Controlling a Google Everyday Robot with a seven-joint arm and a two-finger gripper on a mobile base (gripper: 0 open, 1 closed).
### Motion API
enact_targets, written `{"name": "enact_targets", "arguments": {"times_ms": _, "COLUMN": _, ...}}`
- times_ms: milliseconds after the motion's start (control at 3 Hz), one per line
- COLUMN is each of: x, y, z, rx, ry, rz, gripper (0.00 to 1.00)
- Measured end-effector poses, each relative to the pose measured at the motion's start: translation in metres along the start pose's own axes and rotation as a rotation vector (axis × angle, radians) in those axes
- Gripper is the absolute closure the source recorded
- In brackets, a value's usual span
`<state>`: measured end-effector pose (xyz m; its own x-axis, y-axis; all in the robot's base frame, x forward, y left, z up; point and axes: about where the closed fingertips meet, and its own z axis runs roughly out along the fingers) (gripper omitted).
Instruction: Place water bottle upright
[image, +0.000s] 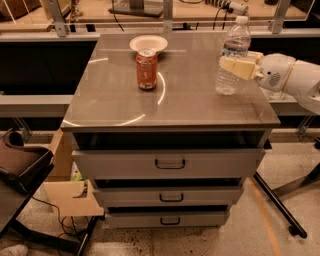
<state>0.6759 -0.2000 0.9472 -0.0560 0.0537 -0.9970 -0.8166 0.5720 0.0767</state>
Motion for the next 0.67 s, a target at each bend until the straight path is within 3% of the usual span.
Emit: {"name": "enact_targets", "arguments": {"times_ms": 667, "x": 0.0084, "y": 0.0146, "z": -0.0026, "rx": -0.055, "ry": -0.081, "rz": -0.034, "gripper": 1.00}}
